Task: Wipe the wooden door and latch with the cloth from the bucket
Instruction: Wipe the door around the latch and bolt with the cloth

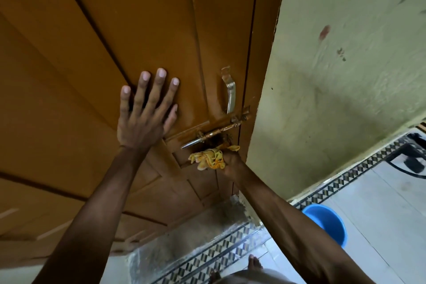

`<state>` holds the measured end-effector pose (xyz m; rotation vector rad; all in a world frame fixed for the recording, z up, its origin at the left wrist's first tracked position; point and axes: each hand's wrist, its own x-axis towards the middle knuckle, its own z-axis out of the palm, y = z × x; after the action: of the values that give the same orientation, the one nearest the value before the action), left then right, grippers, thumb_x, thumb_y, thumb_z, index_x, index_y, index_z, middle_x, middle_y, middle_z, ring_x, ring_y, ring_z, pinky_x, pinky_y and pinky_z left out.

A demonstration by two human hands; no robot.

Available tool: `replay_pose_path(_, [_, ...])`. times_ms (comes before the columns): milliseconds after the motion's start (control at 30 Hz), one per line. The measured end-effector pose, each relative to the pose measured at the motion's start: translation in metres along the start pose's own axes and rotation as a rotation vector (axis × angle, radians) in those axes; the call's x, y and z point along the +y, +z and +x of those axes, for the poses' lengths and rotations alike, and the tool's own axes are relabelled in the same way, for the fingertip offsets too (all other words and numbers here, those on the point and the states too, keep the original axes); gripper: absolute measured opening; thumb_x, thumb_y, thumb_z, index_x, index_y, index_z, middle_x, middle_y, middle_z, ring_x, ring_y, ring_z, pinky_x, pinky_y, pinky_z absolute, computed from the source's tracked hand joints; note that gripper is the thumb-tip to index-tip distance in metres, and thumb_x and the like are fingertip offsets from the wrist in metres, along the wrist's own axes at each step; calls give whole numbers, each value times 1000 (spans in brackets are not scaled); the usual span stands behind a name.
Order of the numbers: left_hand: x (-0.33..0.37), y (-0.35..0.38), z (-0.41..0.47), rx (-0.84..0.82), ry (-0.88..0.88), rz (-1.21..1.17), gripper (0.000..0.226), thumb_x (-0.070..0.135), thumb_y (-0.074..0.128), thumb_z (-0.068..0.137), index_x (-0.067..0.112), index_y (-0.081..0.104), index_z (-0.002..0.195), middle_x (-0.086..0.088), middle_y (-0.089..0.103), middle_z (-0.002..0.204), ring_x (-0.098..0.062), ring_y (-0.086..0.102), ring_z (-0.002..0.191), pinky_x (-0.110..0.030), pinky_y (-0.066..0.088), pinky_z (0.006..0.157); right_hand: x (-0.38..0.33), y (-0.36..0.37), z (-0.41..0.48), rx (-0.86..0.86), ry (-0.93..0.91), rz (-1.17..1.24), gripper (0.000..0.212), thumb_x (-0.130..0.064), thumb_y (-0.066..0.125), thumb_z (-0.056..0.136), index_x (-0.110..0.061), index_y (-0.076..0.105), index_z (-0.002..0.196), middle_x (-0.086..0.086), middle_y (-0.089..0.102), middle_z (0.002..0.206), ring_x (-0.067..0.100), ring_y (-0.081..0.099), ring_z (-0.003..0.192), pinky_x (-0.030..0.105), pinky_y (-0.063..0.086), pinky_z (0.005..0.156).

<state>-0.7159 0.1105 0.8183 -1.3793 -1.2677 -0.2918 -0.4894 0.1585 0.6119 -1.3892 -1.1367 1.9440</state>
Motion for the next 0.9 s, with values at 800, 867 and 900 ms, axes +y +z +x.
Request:
replay_pose_path(800, [97,-43,-59,-807,-430,-664,50,-19,78,63,3,70,107,-15,65,112,-40,59,103,-49,60,69,-79,-69,-110,122,-84,145,23,-11,60,95,-17,65,116,11,70,116,30,68,106,44,55,93])
replay_pose_path(867, [98,-44,-57,-825,-441,-689,41,-16,75,67,1,70,104,-17,65,109,-42,59,106,-50,60,66,-80,-68,-108,122,-104,134,19,-10,59,95,-21,66,109,11,70,115,29,68,104,41,56,88])
replay_pose_path(900, [99,-45,-57,-830,-450,-693,37,-14,75,69,1,70,103,-17,66,108,-42,60,106,-49,60,65,-80,-68,-106,125,-117,123,19,-10,59,95,-22,67,107,10,71,113,27,69,101,39,57,84])
